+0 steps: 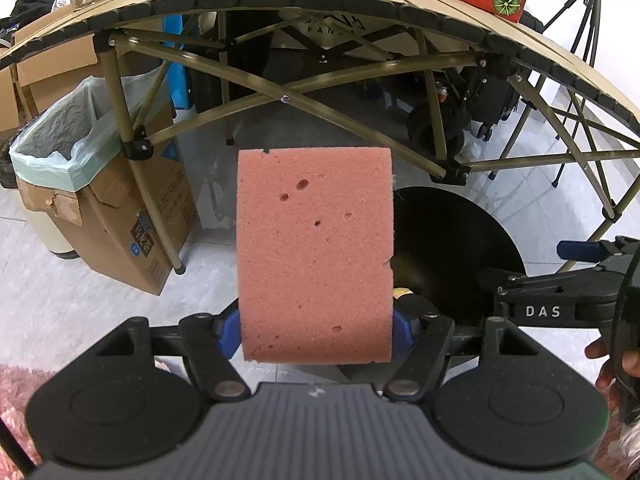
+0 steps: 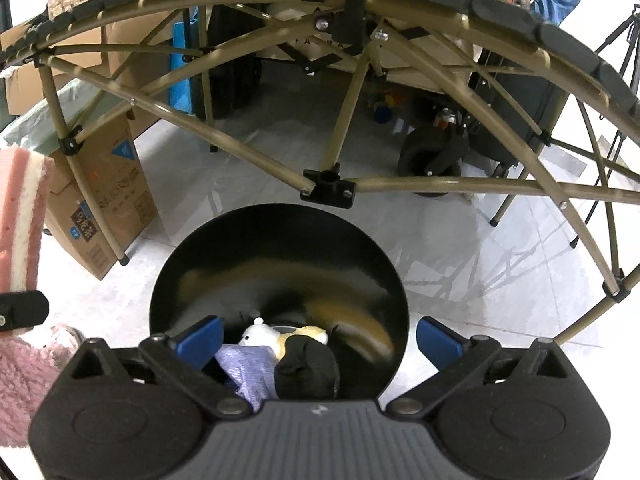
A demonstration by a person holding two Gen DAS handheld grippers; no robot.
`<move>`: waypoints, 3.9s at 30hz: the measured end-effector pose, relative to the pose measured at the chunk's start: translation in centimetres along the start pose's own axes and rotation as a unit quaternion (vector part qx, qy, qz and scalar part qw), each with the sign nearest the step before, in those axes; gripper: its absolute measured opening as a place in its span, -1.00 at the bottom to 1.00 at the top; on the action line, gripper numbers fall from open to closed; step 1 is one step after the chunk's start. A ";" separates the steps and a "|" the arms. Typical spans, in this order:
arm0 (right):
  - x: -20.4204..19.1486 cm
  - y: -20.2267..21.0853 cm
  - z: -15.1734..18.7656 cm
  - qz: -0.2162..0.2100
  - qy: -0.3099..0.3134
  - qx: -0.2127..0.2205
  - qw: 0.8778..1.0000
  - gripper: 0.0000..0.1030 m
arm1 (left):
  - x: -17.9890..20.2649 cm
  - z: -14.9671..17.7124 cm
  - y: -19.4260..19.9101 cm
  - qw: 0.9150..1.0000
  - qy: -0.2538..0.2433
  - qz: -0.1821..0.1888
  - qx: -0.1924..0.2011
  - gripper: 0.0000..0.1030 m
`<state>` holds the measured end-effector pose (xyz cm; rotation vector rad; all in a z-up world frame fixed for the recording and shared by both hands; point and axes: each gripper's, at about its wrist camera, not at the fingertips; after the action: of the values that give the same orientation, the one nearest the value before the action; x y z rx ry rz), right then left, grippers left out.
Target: Collect trash
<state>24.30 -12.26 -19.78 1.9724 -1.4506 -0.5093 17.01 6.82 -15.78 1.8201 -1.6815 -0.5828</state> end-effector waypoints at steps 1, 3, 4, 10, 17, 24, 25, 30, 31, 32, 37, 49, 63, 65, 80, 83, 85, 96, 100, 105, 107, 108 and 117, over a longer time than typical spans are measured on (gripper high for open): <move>0.1 0.1 0.0 0.001 0.000 0.001 1.000 1.00 | 0.1 0.0 -0.1 1.000 -0.001 0.001 -0.001 0.37; 0.3 0.2 -0.1 0.003 -0.002 0.004 1.000 1.00 | 0.3 0.0 -0.1 1.000 -0.004 0.002 -0.001 0.37; 0.5 0.3 -0.2 0.004 -0.004 0.006 1.000 1.00 | 0.4 0.0 -0.2 1.000 -0.007 0.003 -0.001 0.37; 1.3 1.2 -0.5 0.009 -0.011 0.019 1.000 1.00 | 1.4 0.2 -0.6 1.000 -0.020 0.007 -0.005 0.37; 2.9 2.4 -0.8 0.023 -0.027 0.034 0.999 1.00 | 3.0 0.1 -1.2 0.999 -0.039 0.011 -0.007 0.37; 4.8 3.3 -0.7 0.046 -0.051 0.033 0.997 1.00 | 5.0 -0.2 -2.1 0.998 -0.052 0.020 -0.011 0.37; 5.1 3.3 -0.7 0.049 -0.055 0.033 0.997 1.00 | 5.2 -0.2 -2.3 0.998 -0.054 0.021 -0.012 0.37; 6.6 3.8 -0.5 0.063 -0.075 0.035 0.995 1.00 | 6.6 -0.5 -3.1 0.997 -0.062 0.034 -0.018 0.37; 6.9 3.9 -0.5 0.066 -0.079 0.035 0.994 1.00 | 6.9 -0.6 -3.3 0.997 -0.063 0.037 -0.019 0.37; 7.3 4.0 -0.4 0.069 -0.084 0.036 0.993 1.00 | 7.3 -0.6 -3.5 0.997 -0.065 0.041 -0.021 0.37; 8.8 4.4 -0.3 0.081 -0.112 0.038 0.990 1.00 | 9.1 -1.3 -4.9 0.996 -0.073 0.050 -0.025 0.37; 11.6 4.7 0.5 0.102 -0.170 0.038 0.979 1.00 | 12.6 -1.7 -8.8 0.993 -0.085 0.056 -0.068 0.57; 11.9 4.7 0.7 0.096 -0.184 0.036 0.978 1.00 | 11.6 -1.5 -9.4 0.991 -0.056 0.044 -0.117 1.00; 11.8 4.7 0.7 0.092 -0.183 0.037 0.978 1.00 | 11.3 -1.6 -9.2 0.991 -0.049 0.043 -0.116 1.00; 8.5 11.0 1.7 0.032 -0.164 0.074 0.983 1.00 | 6.5 -2.5 1.4 0.998 -0.050 0.047 -0.002 1.00; 6.8 14.1 1.8 0.012 -0.143 0.084 0.986 1.00 | 5.8 -2.1 4.9 0.996 -0.062 0.062 0.027 1.00; 5.5 16.4 2.2 -0.003 -0.122 0.091 0.988 1.00 | 5.4 -1.6 7.0 0.994 -0.074 0.063 0.042 1.00; 0.8 24.5 3.9 -0.028 -0.071 0.114 0.991 1.00 | 3.0 1.7 15.6 0.990 -0.092 0.071 0.074 1.00; 0.3 25.9 4.9 -0.025 -0.077 0.110 0.991 1.00 | 2.4 2.5 17.2 0.991 -0.085 0.071 0.076 1.00; 0.1 27.0 5.5 -0.019 -0.080 0.110 0.990 1.00 | 2.5 2.8 18.0 0.990 -0.086 0.077 0.081 1.00; 0.3 27.3 5.5 -0.016 -0.081 0.114 0.990 1.00 | 2.5 2.9 18.2 0.990 -0.085 0.080 0.081 1.00; 0.3 27.4 5.5 -0.015 -0.081 0.115 0.990 1.00 | 2.5 2.9 18.2 0.990 -0.085 0.081 0.081 1.00; 0.4 27.7 5.6 -0.011 -0.084 0.119 0.989 1.00 | 2.6 3.0 18.8 0.988 -0.092 0.081 0.091 1.00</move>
<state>1.44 -19.46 -4.87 2.1777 -1.6602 -0.5432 1.50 3.32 -5.06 1.7754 -2.0440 -0.5556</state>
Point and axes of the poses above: each gripper's, at about its wrist camera, not at the fingertips, and y roughly against the way its jaws point, x to its right, z to its underside, and after that the axes turned 11 degrees about x, right-handed
